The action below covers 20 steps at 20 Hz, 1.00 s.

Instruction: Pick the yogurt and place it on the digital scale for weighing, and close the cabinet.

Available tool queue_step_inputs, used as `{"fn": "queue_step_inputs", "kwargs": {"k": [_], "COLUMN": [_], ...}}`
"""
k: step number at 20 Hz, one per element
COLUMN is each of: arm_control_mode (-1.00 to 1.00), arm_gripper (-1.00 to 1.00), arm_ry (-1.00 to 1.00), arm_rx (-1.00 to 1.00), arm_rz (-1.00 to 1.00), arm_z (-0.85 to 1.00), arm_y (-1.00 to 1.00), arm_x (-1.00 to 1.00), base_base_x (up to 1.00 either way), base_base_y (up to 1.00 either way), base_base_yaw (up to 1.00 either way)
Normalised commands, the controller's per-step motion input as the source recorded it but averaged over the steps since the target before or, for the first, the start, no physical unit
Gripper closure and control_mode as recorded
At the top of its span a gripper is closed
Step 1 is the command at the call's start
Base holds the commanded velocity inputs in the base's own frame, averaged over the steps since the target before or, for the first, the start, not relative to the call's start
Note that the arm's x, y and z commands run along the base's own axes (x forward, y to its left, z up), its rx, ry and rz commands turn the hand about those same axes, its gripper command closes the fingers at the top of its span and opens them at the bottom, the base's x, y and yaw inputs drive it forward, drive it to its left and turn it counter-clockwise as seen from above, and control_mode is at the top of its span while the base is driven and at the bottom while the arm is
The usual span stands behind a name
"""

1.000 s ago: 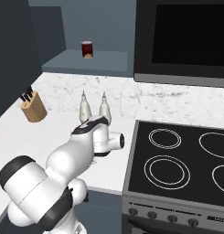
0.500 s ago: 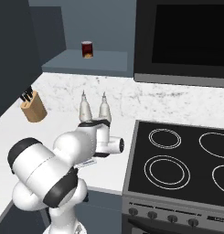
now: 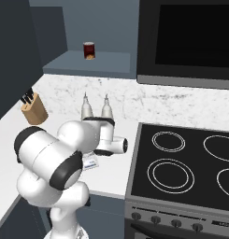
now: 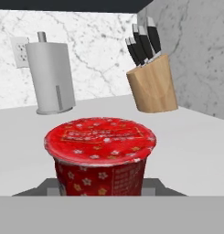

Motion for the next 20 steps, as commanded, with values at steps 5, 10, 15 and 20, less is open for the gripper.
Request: {"fn": "queue_step_inputs", "kwargs": {"k": [5, 10, 15, 20], "arm_control_mode": [-1.00, -1.00, -1.00, -1.00], "arm_gripper": [1.00, 1.00, -1.00, -1.00], "arm_ry": [0.00, 0.00, 0.00, -0.03], "arm_rx": [0.00, 0.00, 0.00, 0.00], "arm_rz": [0.00, 0.00, 0.00, 0.00], "arm_z": [-0.22, -0.43, -0.27, -0.10], "arm_y": [0.00, 0.00, 0.01, 0.00], "arm_x": [0.17, 0.01, 0.00, 0.00], "base_base_x": [0.00, 0.00, 0.00, 0.00], "base_base_y": [0.00, 0.00, 0.00, 0.00], "base_base_yaw": [0.00, 0.00, 0.00, 0.00]}}
